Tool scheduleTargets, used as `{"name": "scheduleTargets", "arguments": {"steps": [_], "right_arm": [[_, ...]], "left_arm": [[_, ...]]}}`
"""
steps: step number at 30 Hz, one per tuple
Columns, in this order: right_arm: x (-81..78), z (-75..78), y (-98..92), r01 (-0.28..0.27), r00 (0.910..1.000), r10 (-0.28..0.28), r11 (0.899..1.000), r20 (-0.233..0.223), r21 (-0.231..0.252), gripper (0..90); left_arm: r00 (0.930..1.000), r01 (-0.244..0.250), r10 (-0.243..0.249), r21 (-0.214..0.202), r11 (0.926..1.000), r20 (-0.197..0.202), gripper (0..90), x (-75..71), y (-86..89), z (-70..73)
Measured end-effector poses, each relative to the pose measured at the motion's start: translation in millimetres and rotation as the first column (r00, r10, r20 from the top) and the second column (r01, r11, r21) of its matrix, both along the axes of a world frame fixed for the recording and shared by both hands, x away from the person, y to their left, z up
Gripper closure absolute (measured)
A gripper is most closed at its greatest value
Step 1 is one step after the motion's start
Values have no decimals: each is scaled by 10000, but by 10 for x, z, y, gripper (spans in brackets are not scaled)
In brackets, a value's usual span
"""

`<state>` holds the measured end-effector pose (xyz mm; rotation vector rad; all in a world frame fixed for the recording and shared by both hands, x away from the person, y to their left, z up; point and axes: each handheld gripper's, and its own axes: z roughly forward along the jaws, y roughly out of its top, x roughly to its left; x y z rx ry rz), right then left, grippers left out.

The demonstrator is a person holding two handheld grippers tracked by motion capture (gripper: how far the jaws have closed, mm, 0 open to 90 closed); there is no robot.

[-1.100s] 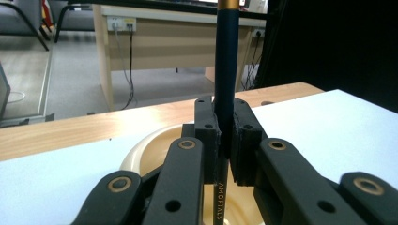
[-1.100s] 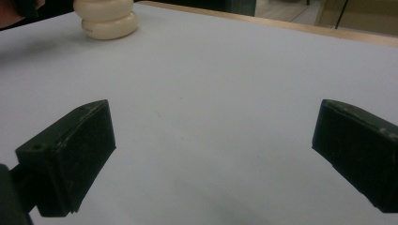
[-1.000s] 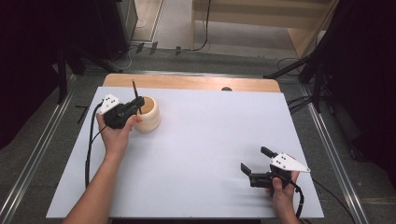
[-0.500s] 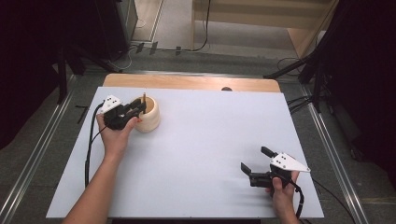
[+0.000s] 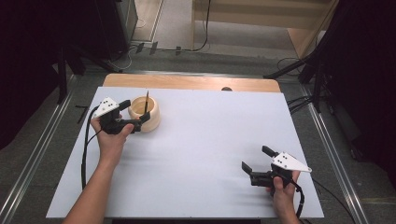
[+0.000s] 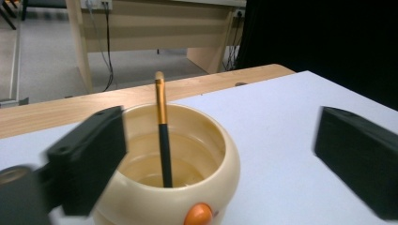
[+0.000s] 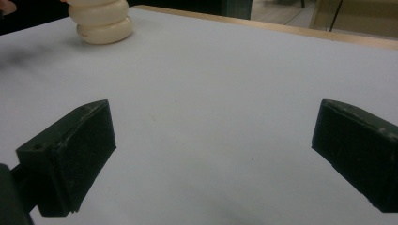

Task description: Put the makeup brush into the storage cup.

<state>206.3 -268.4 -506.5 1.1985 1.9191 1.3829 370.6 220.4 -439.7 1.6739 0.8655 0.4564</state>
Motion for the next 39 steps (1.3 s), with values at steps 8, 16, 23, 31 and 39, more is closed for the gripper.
{"name": "scheduleTargets", "arguments": {"steps": [8, 16, 23, 31, 39], "right_arm": [[0, 4, -4, 9, 10000, -8, 10000, 32, -21, 1], [-2, 6, -4, 37, 10000, -37, 10000, 58, -6, 1], [-6, 10, -10, 38, 10000, -38, 10000, 90, 16, 2], [-3, 9, -7, 32, 10000, -32, 10000, 90, -8, 2], [-8, 14, -9, 40, 9999, -40, 10000, 130, -27, 2]], "left_arm": [[9998, -82, 82, -10, 10000, 207, 0, -146, 102, -3], [9993, -293, 290, 119, 9995, 230, 0, -318, 176, -41], [9986, -490, 490, -4, 9988, 207, 0, -482, 254, -87], [9990, -451, 450, 141, 9989, 56, 0, -665, 265, -224], [9990, -432, 431, 77, 9990, 144, 0, -843, 280, -325]]}}
